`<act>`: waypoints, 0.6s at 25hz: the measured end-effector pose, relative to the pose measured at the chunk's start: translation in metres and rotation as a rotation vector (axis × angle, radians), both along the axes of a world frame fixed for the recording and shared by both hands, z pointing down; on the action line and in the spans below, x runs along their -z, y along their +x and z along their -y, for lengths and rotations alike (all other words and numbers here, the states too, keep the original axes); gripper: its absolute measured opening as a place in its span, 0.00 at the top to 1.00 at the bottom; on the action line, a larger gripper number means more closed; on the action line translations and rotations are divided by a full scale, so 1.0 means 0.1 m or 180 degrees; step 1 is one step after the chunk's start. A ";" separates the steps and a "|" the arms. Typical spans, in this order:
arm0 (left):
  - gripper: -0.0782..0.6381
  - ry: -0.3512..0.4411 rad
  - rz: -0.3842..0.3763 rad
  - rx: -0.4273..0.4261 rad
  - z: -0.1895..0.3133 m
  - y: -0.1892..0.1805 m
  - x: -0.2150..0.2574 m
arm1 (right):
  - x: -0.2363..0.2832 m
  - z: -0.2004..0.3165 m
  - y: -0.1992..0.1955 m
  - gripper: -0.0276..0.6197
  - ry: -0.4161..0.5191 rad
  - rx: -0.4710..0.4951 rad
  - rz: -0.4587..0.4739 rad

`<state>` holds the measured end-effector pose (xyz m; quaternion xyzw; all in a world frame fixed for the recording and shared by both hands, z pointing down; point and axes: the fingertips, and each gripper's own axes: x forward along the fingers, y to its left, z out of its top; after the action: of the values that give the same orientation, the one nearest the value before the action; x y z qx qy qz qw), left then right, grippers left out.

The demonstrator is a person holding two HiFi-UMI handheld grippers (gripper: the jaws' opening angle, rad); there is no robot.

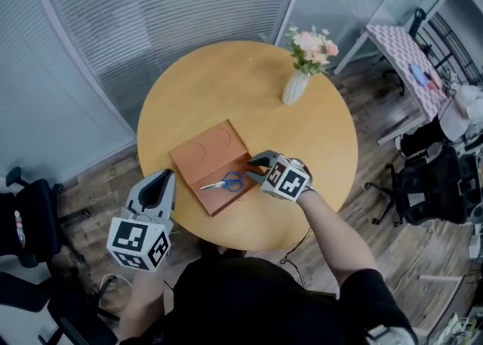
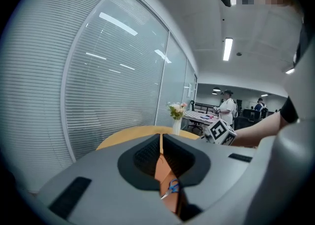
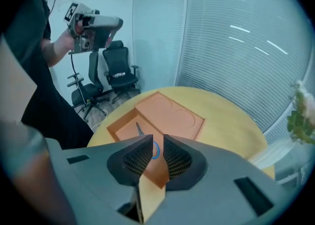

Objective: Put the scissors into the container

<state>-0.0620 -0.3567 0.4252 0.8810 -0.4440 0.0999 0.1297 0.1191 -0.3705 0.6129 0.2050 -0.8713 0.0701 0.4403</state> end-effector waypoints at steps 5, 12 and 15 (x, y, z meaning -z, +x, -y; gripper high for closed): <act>0.85 0.0154 -0.0031 -0.0121 0.11 0.17 0.20 | 0.64 -0.02 0.04 0.86 0.0276 -0.0447 0.0665; 0.85 0.0325 0.0024 -0.0345 0.19 0.47 0.42 | 1.58 -0.16 0.16 0.89 0.0715 -0.1127 0.1947; 0.85 0.0414 0.0018 -0.0370 0.21 0.52 0.57 | 1.98 -0.23 0.25 0.90 0.0952 -0.1228 0.2309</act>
<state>-0.0102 -0.3780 0.3684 0.9115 -0.3980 0.0807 0.0649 0.1441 -0.3475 0.4149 0.3876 -0.9159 0.0915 0.0500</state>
